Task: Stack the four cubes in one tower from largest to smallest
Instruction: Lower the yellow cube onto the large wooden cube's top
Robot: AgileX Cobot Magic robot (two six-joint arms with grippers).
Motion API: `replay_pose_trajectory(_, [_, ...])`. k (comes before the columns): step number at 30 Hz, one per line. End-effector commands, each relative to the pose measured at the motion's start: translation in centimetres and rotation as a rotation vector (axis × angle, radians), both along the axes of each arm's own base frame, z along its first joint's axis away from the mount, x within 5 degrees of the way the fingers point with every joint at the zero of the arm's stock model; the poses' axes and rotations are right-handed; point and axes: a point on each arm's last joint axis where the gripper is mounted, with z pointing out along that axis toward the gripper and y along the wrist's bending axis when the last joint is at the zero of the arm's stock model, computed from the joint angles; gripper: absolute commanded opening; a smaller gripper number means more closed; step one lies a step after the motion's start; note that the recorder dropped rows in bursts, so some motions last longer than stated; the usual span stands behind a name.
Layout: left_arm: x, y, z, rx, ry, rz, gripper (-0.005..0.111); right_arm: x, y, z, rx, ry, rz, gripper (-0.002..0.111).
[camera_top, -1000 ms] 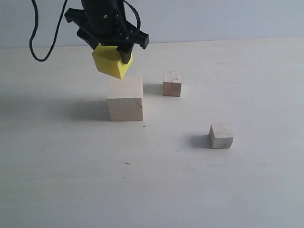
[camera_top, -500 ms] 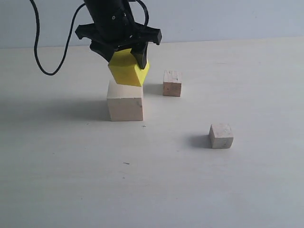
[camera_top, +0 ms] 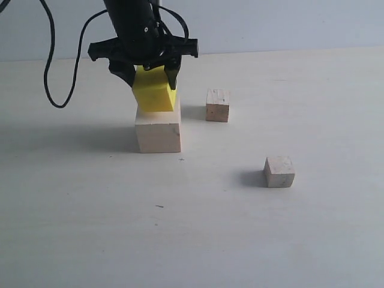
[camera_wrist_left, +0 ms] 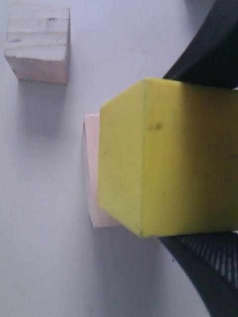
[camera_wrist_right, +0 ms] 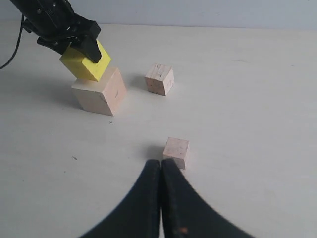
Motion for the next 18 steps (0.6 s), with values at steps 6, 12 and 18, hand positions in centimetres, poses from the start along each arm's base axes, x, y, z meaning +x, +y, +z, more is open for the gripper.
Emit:
replay_pose_trajectory(6, [0.6, -0.2, 0.6, -0.01, -0.035, 0.068, 0.0, -0.1, 0.0, -0.1, -0.004, -0.006, 0.01, 0.0])
replay_pose_trajectory(12, [0.7, -0.2, 1.2, -0.016, -0.056, 0.075, 0.0, -0.1, 0.0, -0.1, -0.004, -0.006, 0.01, 0.0])
replay_pose_trajectory(18, [0.2, -1.0, 1.0, -0.033, -0.038, 0.056, 0.0, -0.1, 0.0, -0.1, -0.004, -0.006, 0.01, 0.0])
